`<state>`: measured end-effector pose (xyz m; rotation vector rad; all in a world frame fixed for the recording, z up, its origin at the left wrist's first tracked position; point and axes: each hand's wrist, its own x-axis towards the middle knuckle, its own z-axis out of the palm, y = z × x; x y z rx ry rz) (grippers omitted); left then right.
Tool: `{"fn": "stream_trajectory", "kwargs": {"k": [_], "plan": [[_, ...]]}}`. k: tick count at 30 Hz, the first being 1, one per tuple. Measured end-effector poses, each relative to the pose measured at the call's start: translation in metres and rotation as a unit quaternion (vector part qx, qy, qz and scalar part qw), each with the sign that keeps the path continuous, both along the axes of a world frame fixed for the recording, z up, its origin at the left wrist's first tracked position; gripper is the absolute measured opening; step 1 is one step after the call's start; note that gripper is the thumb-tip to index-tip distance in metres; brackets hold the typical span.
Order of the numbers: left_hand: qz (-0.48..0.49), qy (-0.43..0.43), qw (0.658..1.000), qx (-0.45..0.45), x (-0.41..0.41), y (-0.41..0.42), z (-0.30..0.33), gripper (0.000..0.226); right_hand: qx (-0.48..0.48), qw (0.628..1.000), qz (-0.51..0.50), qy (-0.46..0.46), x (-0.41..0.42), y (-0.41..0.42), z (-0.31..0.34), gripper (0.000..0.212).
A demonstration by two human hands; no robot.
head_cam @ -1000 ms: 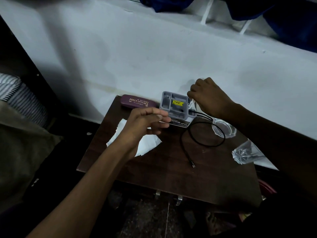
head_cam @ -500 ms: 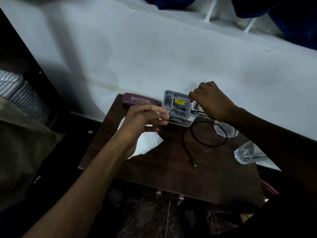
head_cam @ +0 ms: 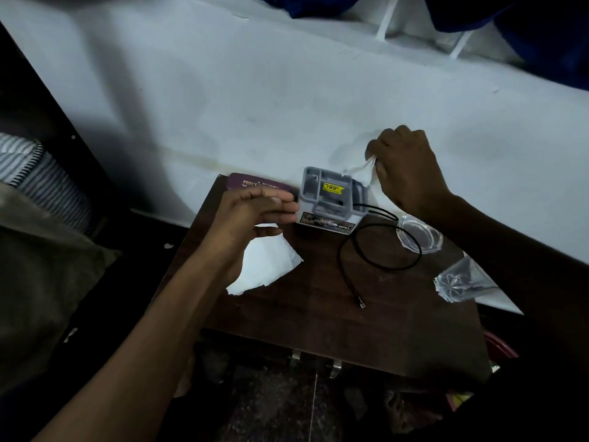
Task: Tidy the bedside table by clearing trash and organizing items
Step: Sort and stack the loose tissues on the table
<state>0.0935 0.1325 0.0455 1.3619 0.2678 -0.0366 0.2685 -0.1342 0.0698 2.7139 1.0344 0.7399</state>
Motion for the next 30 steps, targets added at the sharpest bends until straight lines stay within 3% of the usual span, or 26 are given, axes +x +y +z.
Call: {"fn": "stream_trajectory", "kwargs": {"k": [4,12,19,25,30], "plan": [[0.017,0.005,1.000,-0.003,0.001,0.002,0.002,0.026,-0.010,1.000,0.010,0.001,-0.004,0.002,0.002,0.026],[0.100,0.034,0.994,0.011,0.002,0.015,-0.002,0.025,0.217,0.962,0.008,0.163,-0.100,0.056,-0.030,0.032],[0.113,0.040,0.993,0.019,-0.002,0.017,-0.001,0.026,0.203,0.937,-0.010,0.285,-0.144,0.095,-0.084,0.041],[0.112,0.042,0.993,0.009,-0.001,0.019,-0.001,0.025,0.210,0.932,-0.040,0.293,-0.147,0.082,-0.086,0.057],[0.092,0.036,0.995,0.013,0.000,0.018,-0.002,0.026,0.232,0.918,-0.070,0.312,-0.168,0.065,-0.101,0.048]]}}
